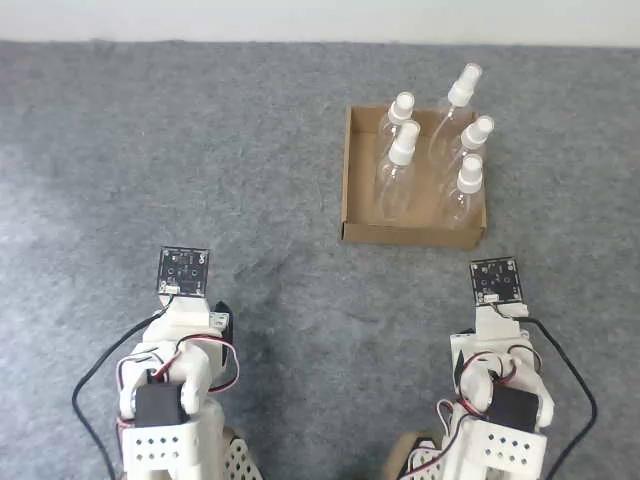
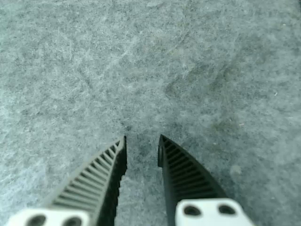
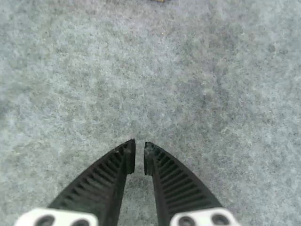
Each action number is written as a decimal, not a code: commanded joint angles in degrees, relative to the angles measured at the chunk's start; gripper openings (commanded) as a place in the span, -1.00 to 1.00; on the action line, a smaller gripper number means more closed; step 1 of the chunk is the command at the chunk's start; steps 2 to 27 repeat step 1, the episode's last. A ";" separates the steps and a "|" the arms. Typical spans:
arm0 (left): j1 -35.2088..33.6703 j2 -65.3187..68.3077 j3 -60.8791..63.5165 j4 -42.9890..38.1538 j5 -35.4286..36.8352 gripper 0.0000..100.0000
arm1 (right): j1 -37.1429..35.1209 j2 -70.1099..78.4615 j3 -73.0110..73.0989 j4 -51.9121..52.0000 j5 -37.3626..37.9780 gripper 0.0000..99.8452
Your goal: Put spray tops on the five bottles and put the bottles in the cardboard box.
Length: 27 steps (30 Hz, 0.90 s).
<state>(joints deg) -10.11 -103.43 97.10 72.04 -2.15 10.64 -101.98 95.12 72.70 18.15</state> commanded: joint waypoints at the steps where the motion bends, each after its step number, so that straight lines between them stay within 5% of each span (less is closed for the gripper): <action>1: -0.09 -0.88 -0.57 0.26 -0.26 -0.80 | 0.57 0.40 1.41 0.31 0.97 -0.96; 27: -0.09 -0.88 -0.57 0.26 -0.26 -0.80 | 0.57 0.40 1.41 0.31 0.97 -0.96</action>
